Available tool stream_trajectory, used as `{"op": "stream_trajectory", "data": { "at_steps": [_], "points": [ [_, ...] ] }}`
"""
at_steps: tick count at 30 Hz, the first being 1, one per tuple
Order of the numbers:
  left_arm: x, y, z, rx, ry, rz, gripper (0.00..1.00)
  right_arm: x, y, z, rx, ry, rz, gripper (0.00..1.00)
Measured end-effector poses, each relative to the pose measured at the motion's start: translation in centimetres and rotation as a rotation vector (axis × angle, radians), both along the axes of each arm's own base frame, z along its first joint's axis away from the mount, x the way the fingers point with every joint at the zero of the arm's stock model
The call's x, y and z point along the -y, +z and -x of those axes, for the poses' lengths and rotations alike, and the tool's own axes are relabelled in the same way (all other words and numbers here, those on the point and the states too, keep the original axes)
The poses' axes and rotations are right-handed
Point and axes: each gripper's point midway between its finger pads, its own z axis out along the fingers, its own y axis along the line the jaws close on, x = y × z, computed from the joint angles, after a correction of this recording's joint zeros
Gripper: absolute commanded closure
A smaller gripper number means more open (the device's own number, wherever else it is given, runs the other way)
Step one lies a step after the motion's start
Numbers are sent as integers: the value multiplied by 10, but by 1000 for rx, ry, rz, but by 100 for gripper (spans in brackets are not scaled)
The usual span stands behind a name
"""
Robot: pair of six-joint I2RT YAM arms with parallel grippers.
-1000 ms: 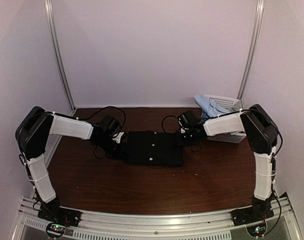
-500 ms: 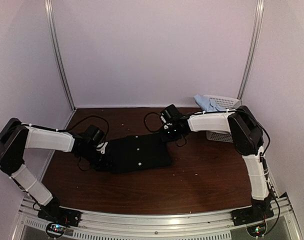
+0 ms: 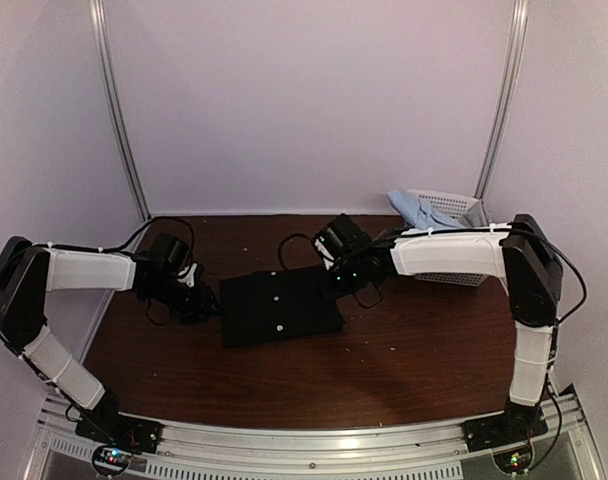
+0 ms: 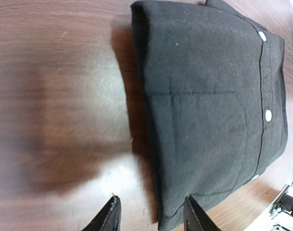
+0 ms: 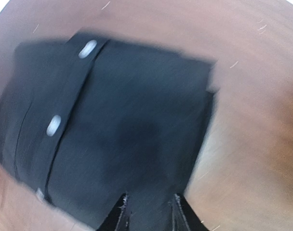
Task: Fold and stack the long sleeve shirts
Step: Move the square-folded shirt to the center of the board.
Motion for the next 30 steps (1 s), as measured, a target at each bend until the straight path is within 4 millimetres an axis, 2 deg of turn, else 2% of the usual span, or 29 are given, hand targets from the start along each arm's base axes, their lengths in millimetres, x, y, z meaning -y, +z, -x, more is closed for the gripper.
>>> {"op": "stream_trajectory", "data": {
  "at_steps": [3, 5, 8, 12, 20, 25, 30],
  "points": [
    [5, -5, -7, -15, -7, 20, 54, -6, -15, 34, -31, 46, 21, 74],
    [9, -7, -11, -22, -13, 31, 54, -2, -31, 47, -60, 51, 39, 76],
    [14, -10, -16, -25, -21, 45, 55, 14, -58, 60, -114, 31, 74, 78],
    [15, -17, -16, -41, -23, 44, 55, 21, -73, 66, -135, 15, 72, 78],
    [15, -25, -18, -56, -23, 36, 58, 18, -73, 67, -120, 2, 35, 78],
    [18, -25, -25, -51, -24, 41, 64, 18, -71, 67, -118, -5, 27, 73],
    [22, -27, -29, -53, -26, 58, 70, 18, -54, 64, -88, -17, 6, 69]
  ]
}}
